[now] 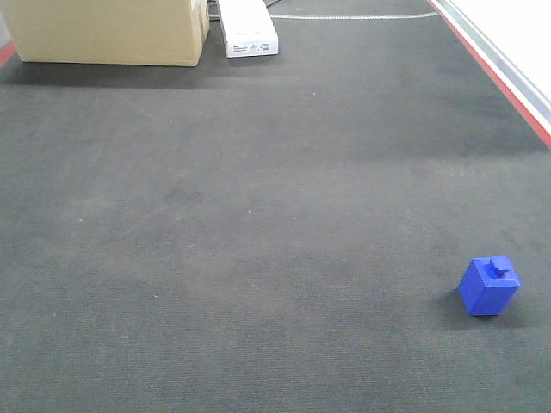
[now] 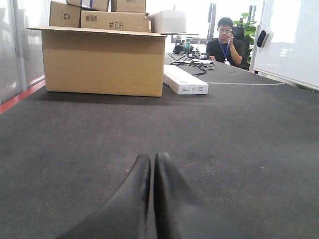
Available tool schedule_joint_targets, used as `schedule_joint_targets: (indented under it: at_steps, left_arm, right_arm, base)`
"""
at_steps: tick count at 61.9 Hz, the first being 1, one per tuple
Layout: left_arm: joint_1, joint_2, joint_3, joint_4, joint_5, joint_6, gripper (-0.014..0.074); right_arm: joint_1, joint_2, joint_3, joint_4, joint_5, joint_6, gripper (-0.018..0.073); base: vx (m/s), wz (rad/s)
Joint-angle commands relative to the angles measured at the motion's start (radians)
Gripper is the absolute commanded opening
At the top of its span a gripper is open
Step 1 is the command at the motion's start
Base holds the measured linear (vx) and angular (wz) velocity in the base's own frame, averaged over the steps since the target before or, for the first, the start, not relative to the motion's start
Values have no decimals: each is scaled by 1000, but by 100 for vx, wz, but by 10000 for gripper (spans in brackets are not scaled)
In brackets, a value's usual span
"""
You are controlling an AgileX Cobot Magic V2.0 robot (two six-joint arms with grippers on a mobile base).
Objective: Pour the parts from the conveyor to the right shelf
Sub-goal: 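Lower the right gripper toward the blue block on the conveyor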
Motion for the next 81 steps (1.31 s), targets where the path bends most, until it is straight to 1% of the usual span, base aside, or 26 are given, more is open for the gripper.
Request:
schedule_joint_targets:
  at_steps: [1, 6, 11, 16, 36, 42, 51, 60, 66, 71, 76, 81]
  left_arm:
    - [-8, -10, 31, -3, -77, -9, -6]
    - [-8, -10, 31, -3, -77, -9, -6]
    - [-8, -10, 31, -3, -77, -9, -6]
    - [-8, -10, 31, -3, -77, -9, -6]
    - [-8, -10, 31, -3, -77, -9, -6]
    - [-8, -10, 31, -3, -77, -9, -6]
    - [-8, -10, 31, -3, -77, -9, -6]
    - [-8, -10, 31, -3, -77, -9, -6]
    - [-8, -10, 31, -3, -77, -9, -6]
    - [-8, -10, 31, -3, -77, -9, -6]
    - [-8, -10, 31, -3, -77, -9, -6]
    - [-8, -10, 31, -3, -77, -9, -6]
  right_arm:
    - [-6, -12, 16, -2, -70, -7, -10]
    - [-6, -12, 15, -4, -72, -9, -10]
    - [-6, -12, 13, -15, -84, -44, -10]
    - [-6, -12, 13, -16, -108, -43, -10]
    - [-6, -12, 13, 2, -114, -20, -10]
    - [-6, -12, 10, 29, -148, -16, -10]
    - [-6, 3, -50, 20, -168, -22, -10]
    - [-6, 106, -160, 24, -160, -18, -10]
    - [-6, 219, -242, 24, -141, -18, -10]
    - [-6, 318, -305, 24, -114, -18, -10]
    - [-6, 417, -365, 25, -55, -13, -10]
    - [-6, 487, -390, 26, -24, -6, -10]
  base:
    - [0, 0]
    - [0, 0]
    - [0, 0]
    - [0, 0]
    - [0, 0]
    - [0, 0]
    - [0, 0]
    - [0, 0]
    - [0, 0]
    - [0, 0]
    - [0, 0]
    - [0, 0]
